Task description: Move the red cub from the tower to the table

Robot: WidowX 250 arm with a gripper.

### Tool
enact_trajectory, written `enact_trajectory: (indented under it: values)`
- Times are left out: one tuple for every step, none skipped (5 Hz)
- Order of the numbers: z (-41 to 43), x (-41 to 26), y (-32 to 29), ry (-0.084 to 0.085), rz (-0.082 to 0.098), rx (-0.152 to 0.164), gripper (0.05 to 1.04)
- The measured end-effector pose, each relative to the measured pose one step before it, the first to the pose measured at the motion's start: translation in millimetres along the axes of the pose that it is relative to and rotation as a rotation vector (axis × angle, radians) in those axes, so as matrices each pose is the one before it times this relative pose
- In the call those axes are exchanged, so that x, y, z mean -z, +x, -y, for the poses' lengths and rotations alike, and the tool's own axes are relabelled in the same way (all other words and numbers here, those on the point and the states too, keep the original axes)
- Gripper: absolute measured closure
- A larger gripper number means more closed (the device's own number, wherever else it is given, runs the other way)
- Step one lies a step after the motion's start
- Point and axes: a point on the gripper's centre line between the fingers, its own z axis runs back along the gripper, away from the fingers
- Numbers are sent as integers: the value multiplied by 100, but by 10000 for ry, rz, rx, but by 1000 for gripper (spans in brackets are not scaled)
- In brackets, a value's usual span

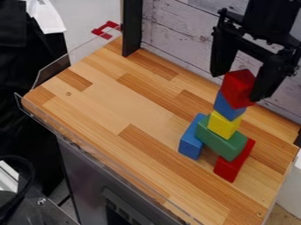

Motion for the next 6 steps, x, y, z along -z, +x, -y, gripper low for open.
enact_trajectory:
  values:
    - [42,486,141,-241,4,49,399]
    - [-147,-29,11,-57,12,-50,504]
    - [-306,-378,-156,39,-115,-83,504]
    - [-1644,-2931,-251,41,722,-648,504]
    - [-3113,-2018,-890,105,514,-1104,505]
    - [-4915,1179,-990,-384,-42,-1953,504]
